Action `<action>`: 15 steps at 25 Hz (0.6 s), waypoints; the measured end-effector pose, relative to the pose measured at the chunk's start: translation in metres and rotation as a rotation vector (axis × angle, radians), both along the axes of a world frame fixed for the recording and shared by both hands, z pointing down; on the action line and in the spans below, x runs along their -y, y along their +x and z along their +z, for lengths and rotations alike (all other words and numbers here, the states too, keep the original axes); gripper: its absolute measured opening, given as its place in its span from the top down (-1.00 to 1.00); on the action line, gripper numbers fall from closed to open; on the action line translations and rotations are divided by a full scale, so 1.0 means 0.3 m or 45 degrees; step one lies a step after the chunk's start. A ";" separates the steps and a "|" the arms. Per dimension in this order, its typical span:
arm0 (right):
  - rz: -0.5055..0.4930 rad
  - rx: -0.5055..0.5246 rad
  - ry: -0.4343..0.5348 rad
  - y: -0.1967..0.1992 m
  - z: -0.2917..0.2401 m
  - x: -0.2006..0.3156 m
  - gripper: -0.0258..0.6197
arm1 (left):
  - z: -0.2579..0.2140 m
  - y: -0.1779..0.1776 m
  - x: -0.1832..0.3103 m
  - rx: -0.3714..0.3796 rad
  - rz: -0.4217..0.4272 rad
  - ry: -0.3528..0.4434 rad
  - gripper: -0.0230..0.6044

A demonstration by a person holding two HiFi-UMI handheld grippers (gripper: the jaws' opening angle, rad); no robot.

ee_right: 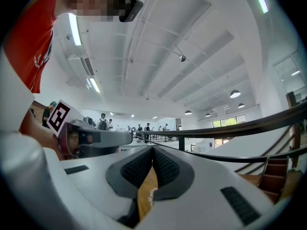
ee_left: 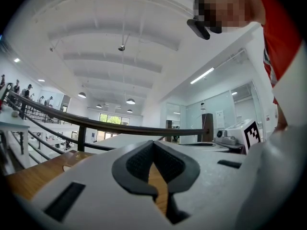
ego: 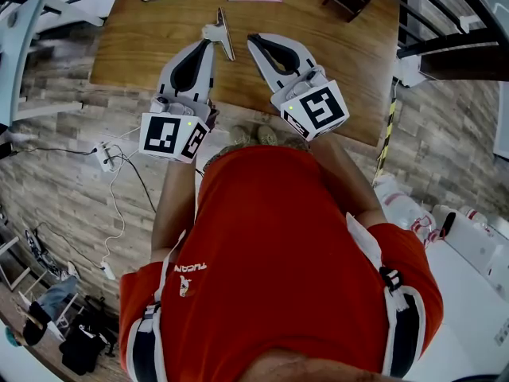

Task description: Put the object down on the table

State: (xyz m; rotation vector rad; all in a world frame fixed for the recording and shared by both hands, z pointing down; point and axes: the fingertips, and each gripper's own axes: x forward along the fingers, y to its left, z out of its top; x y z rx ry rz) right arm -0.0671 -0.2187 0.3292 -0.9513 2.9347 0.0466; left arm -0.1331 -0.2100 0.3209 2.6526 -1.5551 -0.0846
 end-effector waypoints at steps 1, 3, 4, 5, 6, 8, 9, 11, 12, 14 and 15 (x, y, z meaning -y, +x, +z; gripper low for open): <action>0.000 -0.001 0.001 0.001 0.000 -0.001 0.84 | 0.001 0.001 -0.001 0.001 0.001 -0.001 0.90; -0.003 -0.001 0.001 0.002 0.001 -0.004 0.84 | 0.005 0.001 -0.004 0.000 0.001 -0.003 0.90; -0.004 0.000 -0.001 0.002 0.003 -0.006 0.84 | 0.006 0.001 -0.005 -0.002 0.000 -0.005 0.90; -0.004 0.004 -0.004 0.002 0.005 -0.008 0.84 | 0.008 0.000 -0.006 -0.003 0.000 -0.007 0.90; -0.003 0.007 -0.007 0.002 0.007 -0.009 0.84 | 0.010 -0.001 -0.006 -0.004 0.001 -0.009 0.90; 0.001 0.011 -0.011 0.005 0.009 -0.007 0.84 | 0.013 0.000 -0.004 -0.005 0.003 -0.014 0.90; 0.001 0.008 -0.009 0.005 0.008 -0.005 0.84 | 0.015 -0.001 -0.003 -0.006 0.002 -0.016 0.90; 0.000 0.001 -0.001 0.005 0.004 -0.004 0.84 | 0.017 -0.002 -0.002 -0.009 0.001 -0.019 0.90; 0.000 0.002 0.001 0.006 0.003 -0.004 0.84 | 0.017 -0.002 -0.001 -0.011 0.000 -0.020 0.90; 0.000 0.006 0.001 0.005 0.001 -0.004 0.84 | 0.017 -0.004 0.000 -0.013 -0.002 -0.020 0.90; 0.000 0.007 0.001 0.004 0.001 -0.004 0.84 | 0.016 -0.005 0.000 -0.014 -0.002 -0.020 0.90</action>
